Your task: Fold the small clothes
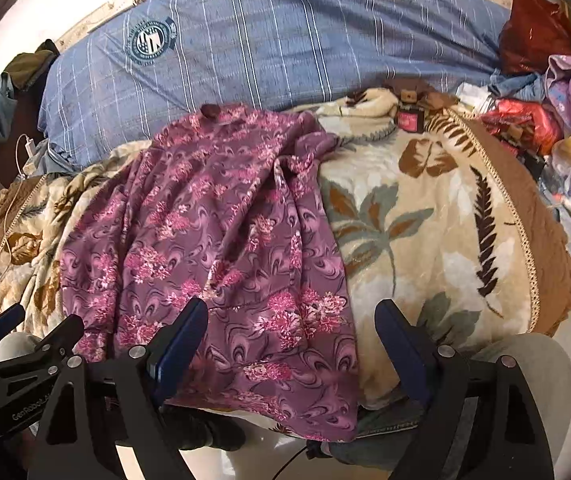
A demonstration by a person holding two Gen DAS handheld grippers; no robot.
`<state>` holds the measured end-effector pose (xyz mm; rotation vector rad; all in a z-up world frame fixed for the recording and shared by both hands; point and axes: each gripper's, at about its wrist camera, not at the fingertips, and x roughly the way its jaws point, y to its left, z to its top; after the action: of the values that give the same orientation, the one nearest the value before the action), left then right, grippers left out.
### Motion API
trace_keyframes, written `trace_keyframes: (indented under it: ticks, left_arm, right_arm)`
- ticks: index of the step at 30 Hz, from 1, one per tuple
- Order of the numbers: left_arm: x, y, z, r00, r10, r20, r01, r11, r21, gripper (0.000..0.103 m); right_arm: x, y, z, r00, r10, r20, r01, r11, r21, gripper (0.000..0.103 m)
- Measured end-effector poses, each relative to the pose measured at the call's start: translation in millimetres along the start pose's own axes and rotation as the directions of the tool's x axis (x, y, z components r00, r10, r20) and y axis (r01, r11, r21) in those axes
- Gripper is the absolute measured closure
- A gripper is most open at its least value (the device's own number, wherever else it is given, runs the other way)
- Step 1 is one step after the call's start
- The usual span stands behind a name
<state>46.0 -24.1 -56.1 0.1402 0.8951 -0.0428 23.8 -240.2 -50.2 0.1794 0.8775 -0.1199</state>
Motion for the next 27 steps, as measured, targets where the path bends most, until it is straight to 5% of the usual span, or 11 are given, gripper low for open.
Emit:
trace_keyframes:
  ticks: [9, 14, 19, 21, 23, 25, 27]
  left_arm:
    - [24.0, -19.1, 18.8, 0.999, -0.044, -0.025, 0.045, 0.998, 0.048, 0.003]
    - [30.6, -44.5, 58.9, 0.988, -0.157, -0.009, 0.157, 0.982, 0.102, 0.003]
    - [73.7, -84.6, 101.5, 0.941, -0.325, -0.092, 0.334, 0.936, 0.115, 0.003]
    - [95.2, -100.3, 106.1, 0.911, -0.393, -0.129, 0.407, 0.905, 0.120, 0.007]
    - [105.9, -109.6, 99.6, 0.898, -0.422, -0.125, 0.437, 0.889, 0.138, 0.010]
    - [116.5, -112.9, 87.0, 0.892, -0.434, -0.130, 0.449, 0.884, 0.132, 0.016]
    - [128.5, -113.6, 78.7, 0.888, -0.415, -0.196, 0.440, 0.892, 0.106, 0.039]
  right_arm:
    - [29.9, -17.3, 24.3, 0.996, 0.069, -0.050, -0.068, 0.998, 0.016, 0.023]
    - [42.2, -33.2, 90.6, 0.982, 0.180, -0.055, -0.179, 0.984, 0.019, 0.028]
    - [70.7, -38.8, 183.4, 0.977, 0.215, -0.009, -0.215, 0.977, 0.006, 0.027]
    - [102.6, -35.4, 211.7, 0.974, 0.226, -0.026, -0.227, 0.974, -0.017, 0.028]
    - [143.0, -37.2, 223.7, 0.966, 0.250, -0.069, -0.250, 0.968, 0.007, 0.030]
    - [174.3, -45.6, 217.7, 0.947, 0.301, -0.113, -0.292, 0.952, 0.087, 0.051]
    - [205.6, -50.9, 208.9, 0.935, 0.311, -0.171, -0.289, 0.947, 0.141, 0.070]
